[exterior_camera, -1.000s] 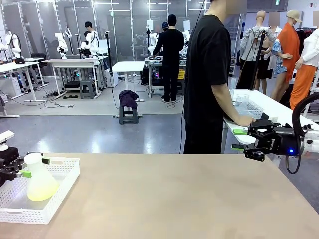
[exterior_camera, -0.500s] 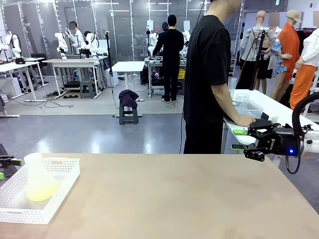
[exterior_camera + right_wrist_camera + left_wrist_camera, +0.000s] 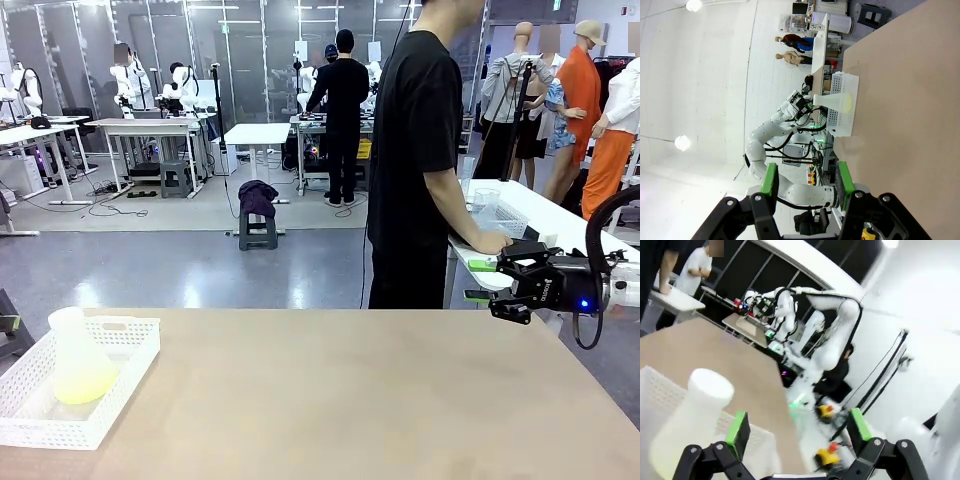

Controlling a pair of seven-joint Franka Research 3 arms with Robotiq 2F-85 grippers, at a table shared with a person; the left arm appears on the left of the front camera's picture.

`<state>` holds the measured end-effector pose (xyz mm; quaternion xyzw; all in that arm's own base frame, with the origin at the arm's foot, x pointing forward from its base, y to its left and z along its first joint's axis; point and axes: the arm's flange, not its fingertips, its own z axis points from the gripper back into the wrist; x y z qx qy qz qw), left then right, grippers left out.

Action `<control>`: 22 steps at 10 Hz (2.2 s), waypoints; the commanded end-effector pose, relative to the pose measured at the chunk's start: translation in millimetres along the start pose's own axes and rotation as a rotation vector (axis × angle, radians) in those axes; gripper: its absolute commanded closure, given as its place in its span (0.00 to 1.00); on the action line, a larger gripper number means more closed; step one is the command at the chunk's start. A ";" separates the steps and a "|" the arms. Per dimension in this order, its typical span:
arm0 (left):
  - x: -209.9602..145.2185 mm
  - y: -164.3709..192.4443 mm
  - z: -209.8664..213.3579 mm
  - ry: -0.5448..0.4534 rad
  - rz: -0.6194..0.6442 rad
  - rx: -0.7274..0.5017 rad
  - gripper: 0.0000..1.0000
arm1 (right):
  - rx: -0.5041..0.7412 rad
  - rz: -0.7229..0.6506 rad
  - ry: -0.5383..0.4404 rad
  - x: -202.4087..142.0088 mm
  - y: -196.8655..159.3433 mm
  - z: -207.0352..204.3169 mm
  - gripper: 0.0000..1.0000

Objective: Prepare the solutions needed for the experiment.
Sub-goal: When the human places the Big flask in the center of the table, pick up the Big flask and place it in the left Organizing basket.

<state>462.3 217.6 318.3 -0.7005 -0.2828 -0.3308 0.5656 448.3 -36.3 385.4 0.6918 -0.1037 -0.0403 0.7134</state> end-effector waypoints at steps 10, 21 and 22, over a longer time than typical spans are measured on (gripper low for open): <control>22.5 -9.4 -44.1 0.050 0.632 -0.019 0.00 | 0.007 0.006 -0.002 0.9 2.2 -0.9 0.41; 22.5 -9.4 -44.1 0.050 0.632 -0.019 0.00 | 0.007 0.006 -0.002 0.9 2.2 -0.9 0.41; 22.5 -9.4 -44.1 0.050 0.632 -0.019 0.00 | 0.007 0.006 -0.002 0.9 2.2 -0.9 0.41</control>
